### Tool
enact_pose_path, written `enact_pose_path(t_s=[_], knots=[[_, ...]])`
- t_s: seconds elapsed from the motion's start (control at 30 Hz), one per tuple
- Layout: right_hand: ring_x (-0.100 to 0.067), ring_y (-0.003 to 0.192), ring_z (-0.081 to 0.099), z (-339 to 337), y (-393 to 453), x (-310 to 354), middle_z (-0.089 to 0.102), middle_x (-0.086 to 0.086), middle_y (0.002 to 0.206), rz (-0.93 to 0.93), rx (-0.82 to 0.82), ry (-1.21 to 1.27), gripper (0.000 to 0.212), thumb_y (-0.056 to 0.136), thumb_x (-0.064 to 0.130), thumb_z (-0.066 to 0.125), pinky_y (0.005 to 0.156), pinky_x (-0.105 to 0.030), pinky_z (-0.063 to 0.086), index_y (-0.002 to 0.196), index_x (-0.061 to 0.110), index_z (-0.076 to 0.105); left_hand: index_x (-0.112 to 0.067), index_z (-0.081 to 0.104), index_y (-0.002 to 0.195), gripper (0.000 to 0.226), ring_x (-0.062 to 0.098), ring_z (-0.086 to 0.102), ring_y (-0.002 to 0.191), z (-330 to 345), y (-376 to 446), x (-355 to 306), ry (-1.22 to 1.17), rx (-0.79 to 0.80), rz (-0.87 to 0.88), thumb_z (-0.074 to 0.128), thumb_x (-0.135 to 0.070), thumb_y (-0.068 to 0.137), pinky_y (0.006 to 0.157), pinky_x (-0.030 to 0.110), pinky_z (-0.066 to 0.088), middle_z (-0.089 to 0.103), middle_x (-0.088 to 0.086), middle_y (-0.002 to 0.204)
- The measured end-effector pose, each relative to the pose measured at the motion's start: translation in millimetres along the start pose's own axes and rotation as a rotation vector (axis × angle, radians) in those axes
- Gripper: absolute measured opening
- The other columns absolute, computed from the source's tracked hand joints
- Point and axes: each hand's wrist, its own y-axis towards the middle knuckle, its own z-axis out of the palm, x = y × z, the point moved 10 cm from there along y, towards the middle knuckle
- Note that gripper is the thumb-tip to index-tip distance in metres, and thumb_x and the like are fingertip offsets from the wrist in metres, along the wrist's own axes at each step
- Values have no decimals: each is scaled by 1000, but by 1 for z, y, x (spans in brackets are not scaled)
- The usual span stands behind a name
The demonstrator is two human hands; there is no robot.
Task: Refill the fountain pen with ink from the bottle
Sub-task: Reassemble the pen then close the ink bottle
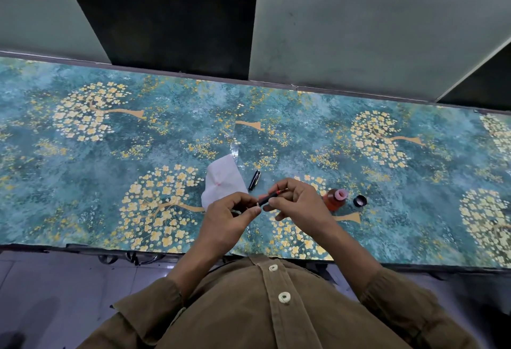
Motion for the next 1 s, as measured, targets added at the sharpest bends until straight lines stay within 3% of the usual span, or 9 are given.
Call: enact_pose_path(t_s=[0.17, 0.37, 0.5, 0.63, 0.83, 1.0], knots=[[-24, 78, 71, -12, -5, -3, 77, -12, 85, -2, -23, -127, 7, 86, 11, 73, 72, -41, 55, 92, 11, 69, -27, 76, 88, 9, 2, 63, 71, 9, 3, -2, 16, 38, 13, 78, -20, 84, 66, 19, 50, 74, -7, 80], [-12, 64, 61, -25, -14, 4, 71, -1, 76, -65, -73, -439, 27, 83, 46, 74, 64, -33, 49, 82, 20, 68, -25, 76, 92, 8, 2, 67, 77, 18, 2, -9, 44, 82, 44, 78, -21, 85, 68, 15, 50, 75, -9, 84], [-15, 77, 68, -26, -21, 9, 73, 5, 94, -64, -40, -333, 25, 80, 32, 81, 72, -33, 55, 101, 28, 69, -30, 75, 91, 9, 1, 66, 77, 21, 0, -13, 56, 90, 58, 77, -23, 86, 66, 12, 47, 74, -10, 83], [-15, 73, 67, -27, -24, 16, 73, 5, 86, -115, -34, -396, 14, 82, 24, 80, 71, -38, 56, 93, 25, 73, -30, 75, 91, 9, 1, 65, 76, 23, -2, -11, 54, 100, 51, 77, -23, 85, 65, 11, 45, 74, -11, 82], [-1, 63, 56, -29, -28, 21, 65, 11, 72, -160, -5, -566, 20, 83, 38, 78, 59, -15, 43, 80, 19, 73, -27, 77, 92, 10, 1, 67, 78, 28, -7, -12, 47, 125, 72, 78, -21, 84, 69, 11, 49, 74, -14, 82], [-6, 52, 46, -30, -29, 18, 58, 2, 61, -168, -44, -629, 42, 89, 50, 66, 57, -35, 44, 66, 15, 69, -25, 76, 93, 10, 1, 67, 78, 30, -11, -18, 49, 131, 103, 78, -20, 84, 68, 10, 47, 74, -11, 83]])
